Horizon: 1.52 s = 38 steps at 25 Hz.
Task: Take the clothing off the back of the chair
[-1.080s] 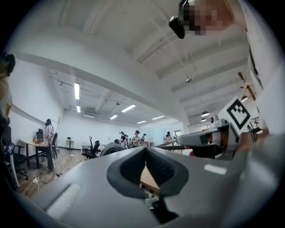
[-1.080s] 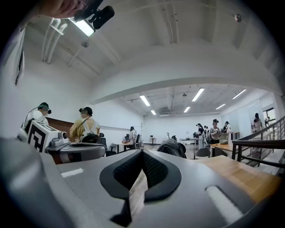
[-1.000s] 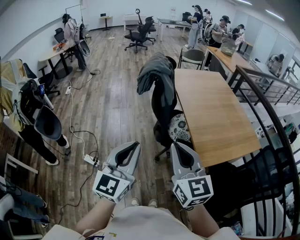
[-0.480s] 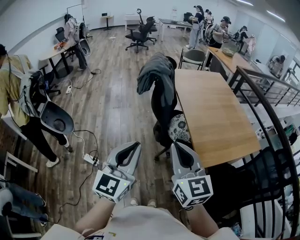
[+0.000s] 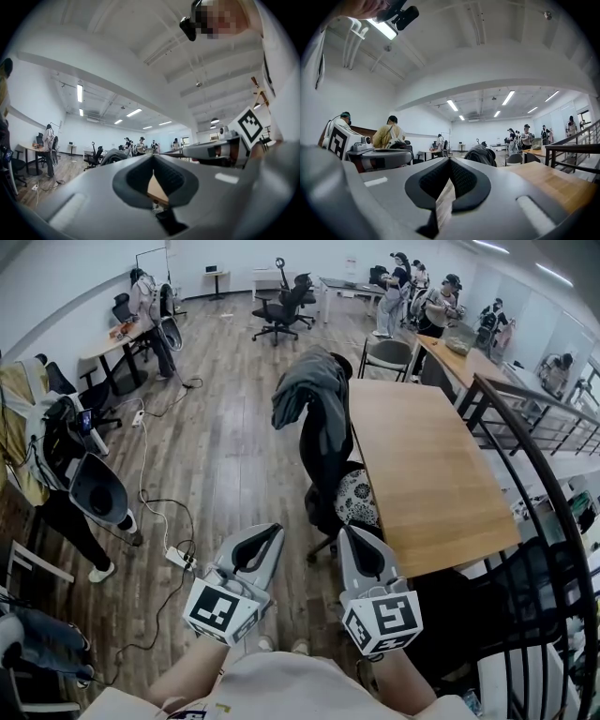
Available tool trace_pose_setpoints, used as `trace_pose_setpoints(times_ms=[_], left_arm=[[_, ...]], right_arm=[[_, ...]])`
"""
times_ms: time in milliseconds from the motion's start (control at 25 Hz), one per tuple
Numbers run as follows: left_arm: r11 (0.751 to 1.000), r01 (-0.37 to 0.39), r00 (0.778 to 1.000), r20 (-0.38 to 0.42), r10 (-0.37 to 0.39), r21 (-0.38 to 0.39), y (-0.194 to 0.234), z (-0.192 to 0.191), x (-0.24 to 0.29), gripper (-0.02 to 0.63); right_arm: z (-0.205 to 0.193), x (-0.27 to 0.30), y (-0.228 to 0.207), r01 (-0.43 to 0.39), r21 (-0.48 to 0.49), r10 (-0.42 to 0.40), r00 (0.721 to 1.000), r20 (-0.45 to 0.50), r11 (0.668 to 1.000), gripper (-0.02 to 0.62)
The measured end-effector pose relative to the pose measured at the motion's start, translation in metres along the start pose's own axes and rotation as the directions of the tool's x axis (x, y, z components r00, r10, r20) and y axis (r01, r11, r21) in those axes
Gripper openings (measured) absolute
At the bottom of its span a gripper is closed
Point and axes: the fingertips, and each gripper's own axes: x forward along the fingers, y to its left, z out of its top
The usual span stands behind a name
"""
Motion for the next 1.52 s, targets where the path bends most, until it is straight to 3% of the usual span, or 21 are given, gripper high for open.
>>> trace_pose_setpoints(times_ms=[240,520,1000,1520], left_arm=[[1.0,-0.006,1.0,-0.007,0.006,0.004,-0.004,-0.005,0.006,-0.003],[0.998,-0.067,0.998,0.006,0.067,0.008,0.003,-0.001,0.012,-0.003],[0.998,-0.064,0.998,-0.003,0.064,0.021,-0.017,-0.002,0.028,0.0],[0.998,-0.063,0.998,0.003,0.063,0.011,0.006,-0.009,0.056,0.0]], right_arm=[[-0.003,0.002,-0.005,-0.021,-0.002,0.021,1.0,0.007,1.0,0.0],[-0.006,0.005,-0.017,-0.029,0.005,0.029,1.0,0.005,1.0,0.0],[-0.01,-0.01,-0.046,-0.033,0.03,0.032,0.999,0.035,0.999,0.0],[-0.013,0.031,-0.06,-0.04,0.015,0.04,0.999,0.027,0.999,0.0]])
